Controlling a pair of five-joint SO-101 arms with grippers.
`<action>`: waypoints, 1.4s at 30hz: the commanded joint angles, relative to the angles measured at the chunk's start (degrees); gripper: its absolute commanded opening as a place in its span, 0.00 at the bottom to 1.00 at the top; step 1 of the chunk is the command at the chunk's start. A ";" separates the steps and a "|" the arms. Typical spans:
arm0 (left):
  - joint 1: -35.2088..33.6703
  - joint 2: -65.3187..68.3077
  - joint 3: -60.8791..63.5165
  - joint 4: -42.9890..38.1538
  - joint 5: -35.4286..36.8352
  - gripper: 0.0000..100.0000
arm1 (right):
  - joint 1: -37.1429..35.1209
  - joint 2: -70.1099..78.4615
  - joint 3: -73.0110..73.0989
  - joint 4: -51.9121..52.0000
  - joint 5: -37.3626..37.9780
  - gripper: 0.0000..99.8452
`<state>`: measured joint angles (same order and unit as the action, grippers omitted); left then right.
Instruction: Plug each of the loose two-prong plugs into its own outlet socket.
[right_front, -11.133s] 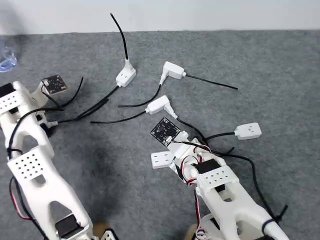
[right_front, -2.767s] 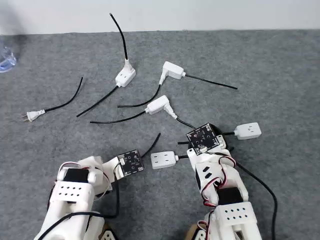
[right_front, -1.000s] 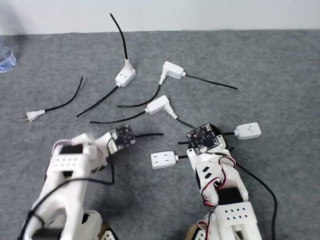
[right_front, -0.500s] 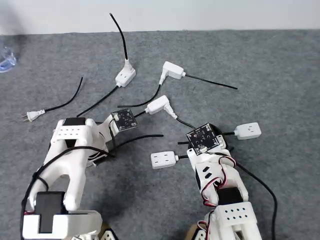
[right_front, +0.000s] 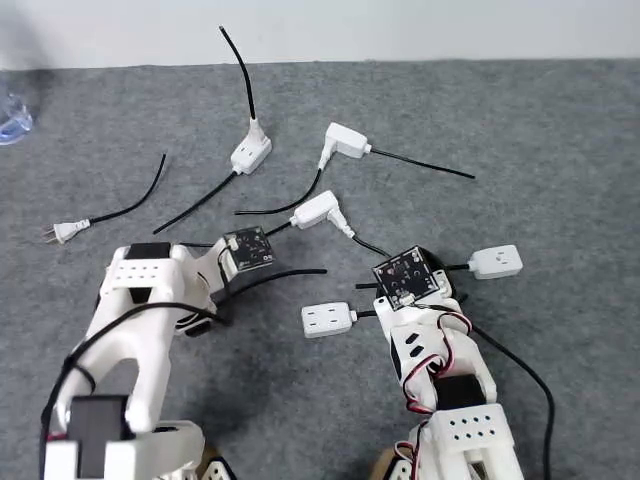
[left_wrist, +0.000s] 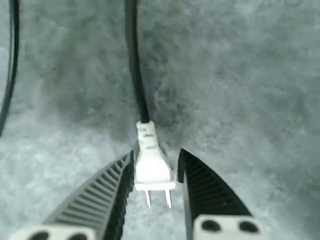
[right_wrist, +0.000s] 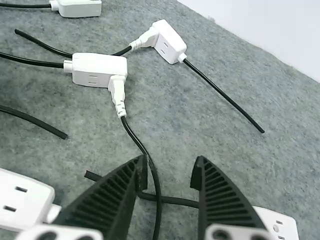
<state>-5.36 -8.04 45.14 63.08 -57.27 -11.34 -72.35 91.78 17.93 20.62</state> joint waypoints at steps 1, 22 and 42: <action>-1.05 3.87 -0.13 -3.25 -0.53 0.13 | -0.31 -0.13 -0.26 -1.45 0.53 0.15; -4.84 5.36 -0.13 -4.04 1.58 0.11 | -0.31 -0.13 -0.26 -1.54 0.53 0.15; 1.76 -3.78 -10.24 5.89 5.36 0.01 | -0.04 -0.13 -0.26 -1.80 0.53 0.15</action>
<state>-5.27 -4.53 41.36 66.07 -57.36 -11.34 -72.35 91.78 17.41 20.62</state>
